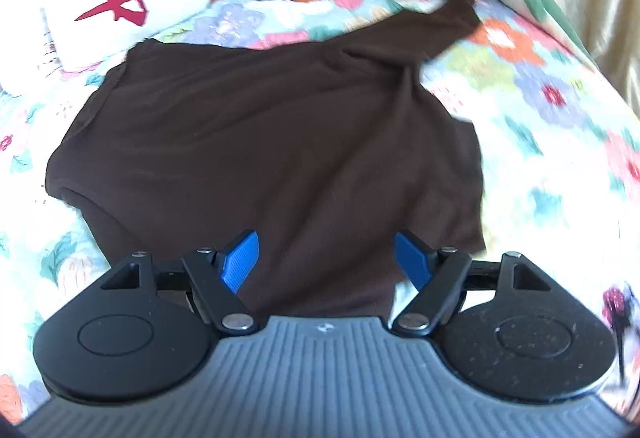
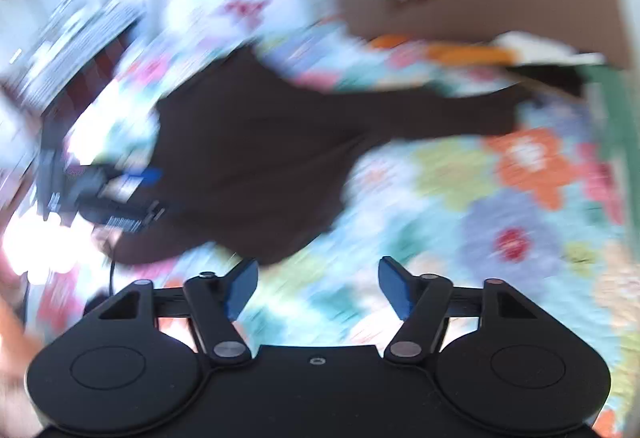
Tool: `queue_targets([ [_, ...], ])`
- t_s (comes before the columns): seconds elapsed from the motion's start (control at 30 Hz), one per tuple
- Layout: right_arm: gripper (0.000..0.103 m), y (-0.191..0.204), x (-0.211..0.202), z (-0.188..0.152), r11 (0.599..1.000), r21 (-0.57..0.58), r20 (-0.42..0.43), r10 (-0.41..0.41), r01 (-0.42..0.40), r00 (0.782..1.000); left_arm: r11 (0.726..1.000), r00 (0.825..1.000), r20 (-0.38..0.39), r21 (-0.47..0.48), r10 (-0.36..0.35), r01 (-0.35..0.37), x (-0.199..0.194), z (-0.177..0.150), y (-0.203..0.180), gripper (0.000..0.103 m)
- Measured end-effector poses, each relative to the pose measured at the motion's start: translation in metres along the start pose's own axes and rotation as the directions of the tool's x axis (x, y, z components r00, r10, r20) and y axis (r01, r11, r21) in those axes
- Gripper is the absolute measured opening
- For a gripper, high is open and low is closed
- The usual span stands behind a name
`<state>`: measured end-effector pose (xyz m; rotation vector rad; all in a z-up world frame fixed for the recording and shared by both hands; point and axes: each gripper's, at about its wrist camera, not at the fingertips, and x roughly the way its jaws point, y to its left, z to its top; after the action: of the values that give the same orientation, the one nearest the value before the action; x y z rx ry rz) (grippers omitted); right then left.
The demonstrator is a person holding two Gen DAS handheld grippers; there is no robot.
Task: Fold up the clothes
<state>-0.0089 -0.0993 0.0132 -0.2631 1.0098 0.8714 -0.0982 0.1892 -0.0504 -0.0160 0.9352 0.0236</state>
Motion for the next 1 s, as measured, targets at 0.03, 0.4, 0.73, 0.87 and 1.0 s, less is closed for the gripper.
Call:
queue_targets([
  [0.03, 0.075, 0.006, 0.015, -0.009, 1.0, 0.007, 0.002, -0.013, 0.013, 1.0, 1.0, 1.0, -0.007, -0.003, -0.013, 0.013, 0.003, -0.007, -0.002, 0.075],
  [0.4, 0.074, -0.005, 0.172, -0.034, 0.922, 0.385, 0.118, -0.003, -0.043, 0.993, 0.981, 0.992, 0.126, 0.195, -0.008, -0.017, 0.036, -0.047, -0.044, 0.075],
  [0.73, 0.008, 0.0, 0.207, -0.025, 0.938, 0.333, 0.204, 0.029, -0.097, 0.979, 0.979, 0.992, 0.084, 0.187, -0.097, 0.08, 0.066, -0.042, -0.044, 0.021],
  [0.87, 0.007, 0.007, 0.186, -0.019, 0.957, 0.285, 0.259, -0.02, -0.057, 0.966, 0.986, 0.989, 0.097, 0.129, -0.115, 0.102, 0.054, -0.037, -0.042, 0.009],
  [1.0, 0.006, 0.012, 0.141, -0.017, 0.955, 0.297, 0.253, -0.059, -0.02, 0.966, 0.984, 0.983, 0.107, 0.114, -0.15, 0.138, 0.028, -0.041, -0.049, 0.009],
])
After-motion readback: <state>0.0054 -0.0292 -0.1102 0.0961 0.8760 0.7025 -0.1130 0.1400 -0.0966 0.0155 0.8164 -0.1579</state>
